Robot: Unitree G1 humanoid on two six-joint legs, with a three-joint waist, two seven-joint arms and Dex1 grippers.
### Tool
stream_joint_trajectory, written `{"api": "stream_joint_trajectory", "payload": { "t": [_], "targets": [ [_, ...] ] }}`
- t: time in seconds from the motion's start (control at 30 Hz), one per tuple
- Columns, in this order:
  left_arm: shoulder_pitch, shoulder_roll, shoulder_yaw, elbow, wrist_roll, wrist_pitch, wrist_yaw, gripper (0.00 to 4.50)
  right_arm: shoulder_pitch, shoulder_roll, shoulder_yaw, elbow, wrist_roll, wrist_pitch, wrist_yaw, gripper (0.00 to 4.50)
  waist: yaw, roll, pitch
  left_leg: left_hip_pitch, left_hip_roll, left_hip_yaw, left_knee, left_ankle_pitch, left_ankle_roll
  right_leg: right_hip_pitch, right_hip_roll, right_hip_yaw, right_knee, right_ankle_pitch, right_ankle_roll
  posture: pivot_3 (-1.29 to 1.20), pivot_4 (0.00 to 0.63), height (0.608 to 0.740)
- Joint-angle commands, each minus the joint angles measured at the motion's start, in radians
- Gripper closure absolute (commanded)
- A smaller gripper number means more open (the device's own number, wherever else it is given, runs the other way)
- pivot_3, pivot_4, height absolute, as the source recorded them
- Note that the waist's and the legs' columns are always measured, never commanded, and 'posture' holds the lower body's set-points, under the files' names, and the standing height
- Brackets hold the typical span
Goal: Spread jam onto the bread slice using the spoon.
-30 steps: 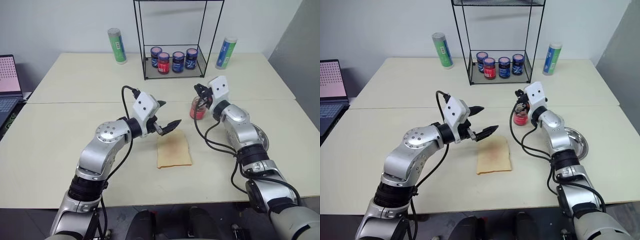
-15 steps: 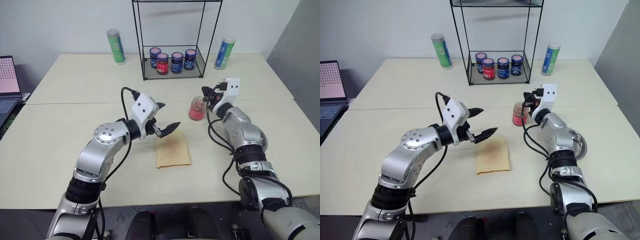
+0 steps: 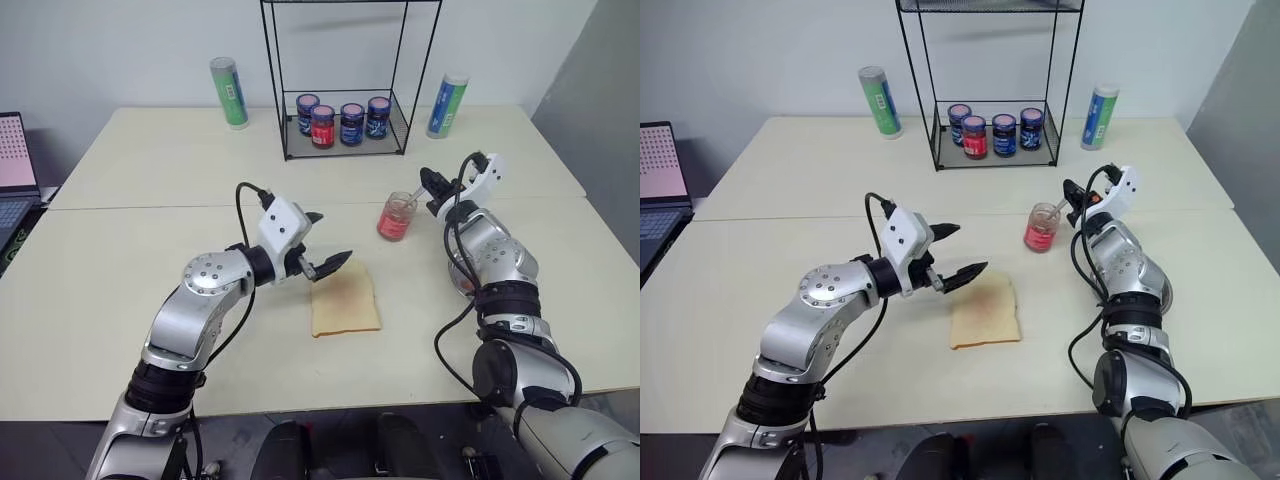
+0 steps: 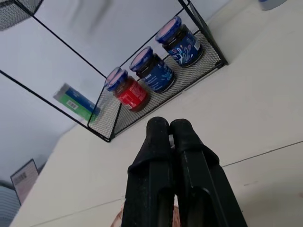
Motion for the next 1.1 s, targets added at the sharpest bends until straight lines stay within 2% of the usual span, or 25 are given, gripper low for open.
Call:
{"api": "stream_joint_trajectory", "payload": {
  "t": [0.03, 0.3, 0.73, 0.93, 1.1],
  "targets": [
    [-0.03, 0.009, 0.012, -0.01, -0.009, -0.027, -0.024, 0.0, -0.024, 0.013, -0.031, -0.124, 0.084, 0.056, -0.04, 4.49, 0.001, 0.0, 0.0, 0.0, 0.0, 0.0, 0.0, 0.0, 0.0, 0.0, 0.0, 0.0, 0.0, 0.0, 0.0, 0.0, 0.15, 0.74],
    [-0.086, 0.0, 0.003, 0.064, 0.006, -0.067, -0.053, 0.0, -0.004, 0.023, -0.099, -0.177, 0.162, 0.094, -0.14, 4.49, 0.001, 0.0, 0.0, 0.0, -0.001, 0.0, 0.0, 0.0, 0.0, 0.0, 0.0, 0.0, 0.0, 0.0, 0.0, 0.0, 0.15, 0.74],
    [-0.149, -0.017, 0.007, 0.116, -0.018, -0.114, -0.122, 0.0, 0.021, 0.024, -0.17, -0.217, 0.245, 0.084, -0.212, 4.49, 0.0, 0.0, 0.0, -0.001, -0.001, 0.0, 0.0, 0.0, 0.0, 0.0, 0.0, 0.0, -0.001, 0.0, 0.0, 0.0, 0.15, 0.74],
    [-0.163, -0.011, 0.04, 0.071, -0.088, -0.085, -0.162, 0.0, 0.01, 0.054, -0.177, -0.239, 0.301, 0.092, -0.242, 4.49, 0.0, 0.0, 0.0, 0.0, 0.0, 0.0, 0.0, 0.0, 0.0, 0.0, 0.0, 0.0, -0.001, 0.0, 0.0, 0.0, 0.15, 0.74],
    [-0.137, 0.022, 0.108, -0.005, -0.174, -0.026, -0.168, 0.0, -0.006, 0.083, -0.199, -0.293, 0.407, 0.125, -0.306, 4.49, 0.0, 0.0, 0.0, -0.001, 0.0, 0.0, 0.0, 0.0, 0.0, 0.0, 0.0, 0.0, -0.001, 0.0, 0.0, 0.0, 0.15, 0.74]
  ]
}}
